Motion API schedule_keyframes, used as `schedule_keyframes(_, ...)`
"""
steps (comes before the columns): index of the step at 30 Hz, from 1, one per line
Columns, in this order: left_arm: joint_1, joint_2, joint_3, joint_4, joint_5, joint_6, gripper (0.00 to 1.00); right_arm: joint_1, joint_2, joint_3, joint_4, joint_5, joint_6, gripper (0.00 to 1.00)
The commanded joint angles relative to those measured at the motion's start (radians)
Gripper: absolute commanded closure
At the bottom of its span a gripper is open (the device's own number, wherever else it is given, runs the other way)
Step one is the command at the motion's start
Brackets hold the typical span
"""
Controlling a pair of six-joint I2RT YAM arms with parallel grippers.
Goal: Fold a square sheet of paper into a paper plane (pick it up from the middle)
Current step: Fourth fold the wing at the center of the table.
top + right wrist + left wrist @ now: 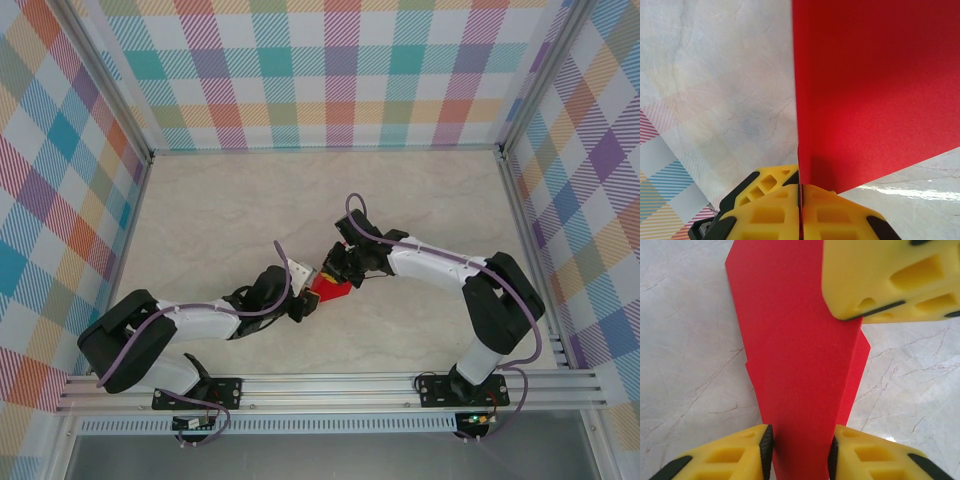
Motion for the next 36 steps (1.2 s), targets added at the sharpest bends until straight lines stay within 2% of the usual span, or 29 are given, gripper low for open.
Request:
schedule_keyframes(1, -0.011, -0.001, -0.017, 0.094, 0.015, 0.033, 0.69, -0.005, 0.014, 0.019, -0.027, -0.025, 0.008, 0.93)
schedule_keyframes(8, -0.01, -0.018, -0.032, 0.121, 0.031, 0.035, 0.71, -0.008, 0.018, 0.014, -0.032, -0.04, 0.002, 0.94)
schedule_keyframes(12, -0.01, -0.017, -0.029, 0.119, 0.036, 0.046, 0.78, -0.009, 0.019, 0.013, -0.038, -0.043, 0.001, 0.94)
schedule_keyframes(22, -0.011, -0.027, -0.031, 0.103, 0.071, 0.058, 0.83, -0.01, 0.023, 0.01, -0.037, -0.053, -0.008, 0.9)
schedule_keyframes(27, -0.01, -0.013, -0.026, 0.09, 0.082, 0.062, 0.88, -0.018, -0.003, 0.011, -0.047, -0.049, -0.037, 0.73)
schedule_keyframes(31, -0.01, 0.001, -0.019, 0.081, 0.111, 0.056, 0.89, -0.03, -0.06, -0.008, -0.056, -0.016, -0.094, 0.52)
schedule_keyframes(36, -0.01, 0.03, 0.0, 0.06, 0.15, 0.039, 0.89, -0.049, -0.166, -0.078, 0.001, 0.01, -0.221, 0.38)
